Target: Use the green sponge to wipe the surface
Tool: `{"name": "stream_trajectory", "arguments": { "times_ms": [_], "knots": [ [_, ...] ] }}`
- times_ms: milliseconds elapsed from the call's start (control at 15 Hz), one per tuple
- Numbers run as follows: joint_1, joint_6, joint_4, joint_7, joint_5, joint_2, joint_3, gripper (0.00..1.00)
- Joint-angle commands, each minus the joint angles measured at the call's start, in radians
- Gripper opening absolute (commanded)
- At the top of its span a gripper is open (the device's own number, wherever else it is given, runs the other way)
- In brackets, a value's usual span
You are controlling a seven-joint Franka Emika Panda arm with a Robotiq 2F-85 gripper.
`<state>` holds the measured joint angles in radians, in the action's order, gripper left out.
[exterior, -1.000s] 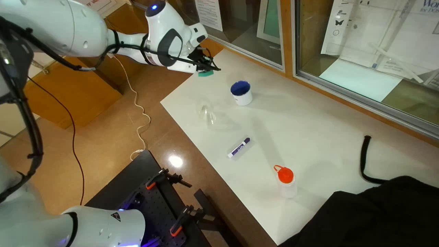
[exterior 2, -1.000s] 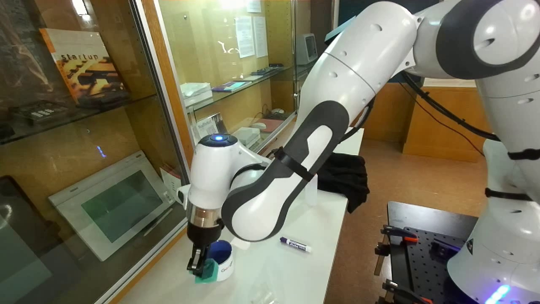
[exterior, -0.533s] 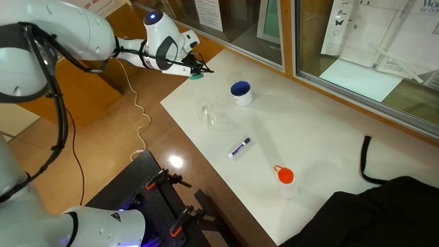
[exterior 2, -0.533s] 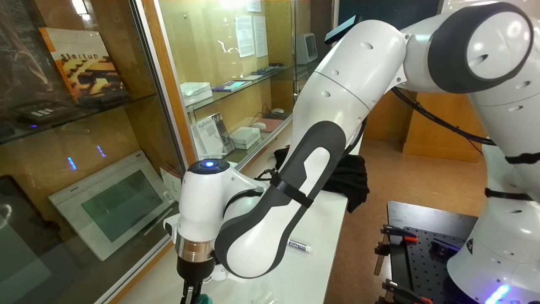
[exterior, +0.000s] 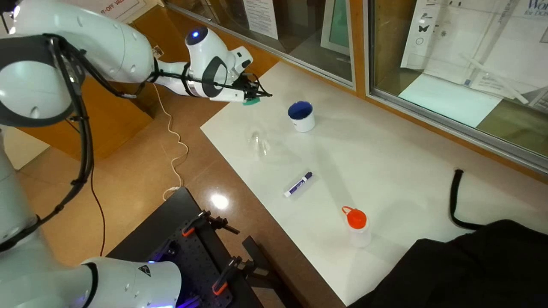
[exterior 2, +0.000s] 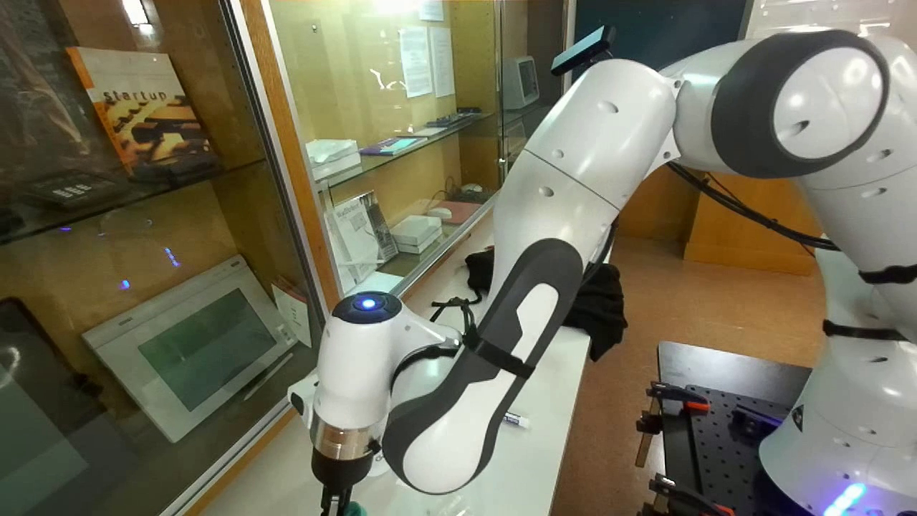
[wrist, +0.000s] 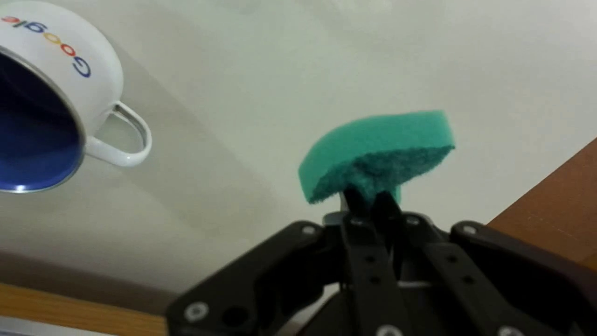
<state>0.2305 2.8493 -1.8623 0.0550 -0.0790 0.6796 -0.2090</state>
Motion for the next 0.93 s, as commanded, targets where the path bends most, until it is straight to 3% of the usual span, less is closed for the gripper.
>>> {"name": "stream_trajectory", "arguments": {
  "times_ms": [0, 333, 533, 867],
  "knots": [
    [0.050, 0.168, -0.044, 0.014, -0.059, 0.030, 0.053, 0.02],
    [0.101, 0.440, -0.067, 0.029, -0.111, 0.120, 0.126, 0.02],
    [0.046, 0.511, -0.047, 0.061, -0.124, 0.195, 0.056, 0.02],
    [-0.024, 0.491, -0.018, 0.095, -0.167, 0.276, -0.050, 0.02]
  ]
}}
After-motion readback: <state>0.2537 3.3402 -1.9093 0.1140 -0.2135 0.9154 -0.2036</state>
